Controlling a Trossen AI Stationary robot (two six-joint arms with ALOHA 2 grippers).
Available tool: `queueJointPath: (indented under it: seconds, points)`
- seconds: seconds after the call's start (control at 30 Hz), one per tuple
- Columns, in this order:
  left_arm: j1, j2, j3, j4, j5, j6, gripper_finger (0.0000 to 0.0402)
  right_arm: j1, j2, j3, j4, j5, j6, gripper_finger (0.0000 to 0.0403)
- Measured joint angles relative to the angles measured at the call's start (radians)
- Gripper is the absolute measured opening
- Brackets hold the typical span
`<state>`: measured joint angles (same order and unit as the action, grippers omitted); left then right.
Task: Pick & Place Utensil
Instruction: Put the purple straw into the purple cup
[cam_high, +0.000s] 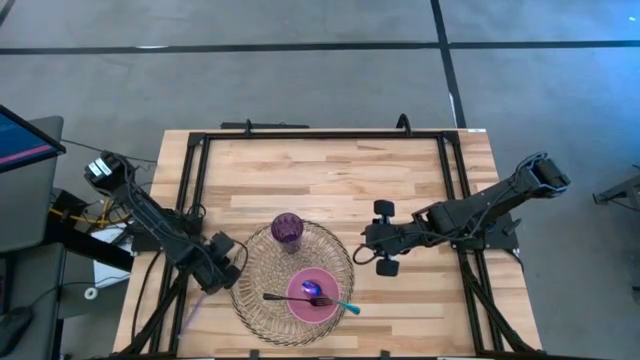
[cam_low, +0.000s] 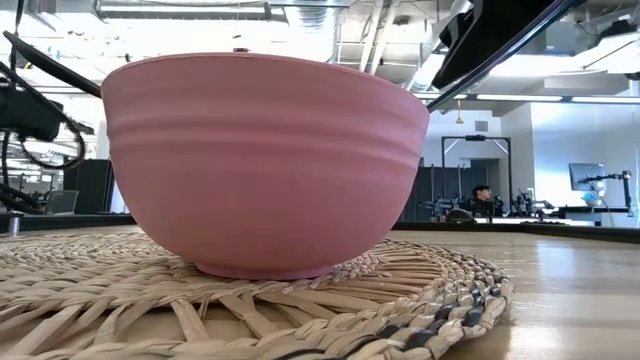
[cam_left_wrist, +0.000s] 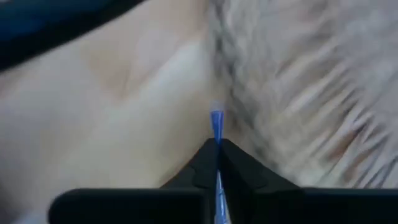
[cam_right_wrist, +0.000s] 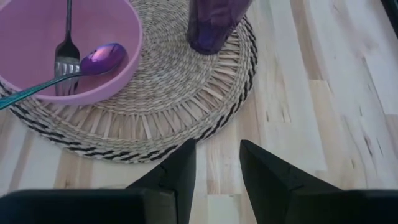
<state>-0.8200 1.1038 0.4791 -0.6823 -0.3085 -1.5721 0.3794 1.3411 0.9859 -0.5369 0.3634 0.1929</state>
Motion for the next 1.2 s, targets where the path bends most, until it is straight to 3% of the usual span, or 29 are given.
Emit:
queueJointPath:
  seconds: [0.1, 0.33, 0.5, 0.7, 0.83, 1.0, 1.2]
  points:
    - [0.005, -0.057, 0.003, 0.007, -0.081, 0.003, 0.0007, 0.0, 0.0, 0.0, 0.002, 0.0, 0.0, 0.0118]
    - [0.001, -0.146, 0.004, 0.003, -0.15, 0.017, 0.0005, 0.0, 0.0, 0.0, 0.004, 0.0, 0.0, 0.0118]
    - [0.002, -0.201, 0.004, 0.112, -0.31, 0.134, 0.0004, -0.002, 0.0, 0.0, 0.012, 0.0, 0.0, 0.0118]
    - [0.002, -0.287, 0.005, 0.376, -0.427, 0.419, 0.0004, -0.002, 0.0, 0.0, 0.027, 0.0, 0.0, 0.0118]
    - [0.002, -0.316, 0.006, 0.664, -0.452, 0.651, 0.0004, -0.002, 0.0, 0.0, 0.031, 0.0, 0.0, 0.0118]
    - [0.002, -0.314, 0.007, 1.094, -0.439, 1.047, 0.0004, -0.002, 0.0, 0.0, 0.034, 0.0, 0.0, 0.0118]
    - [0.002, -0.312, 0.007, 1.357, -0.341, 1.303, 0.0004, -0.002, 0.0, 0.0, 0.039, 0.0, 0.0, 0.0118]
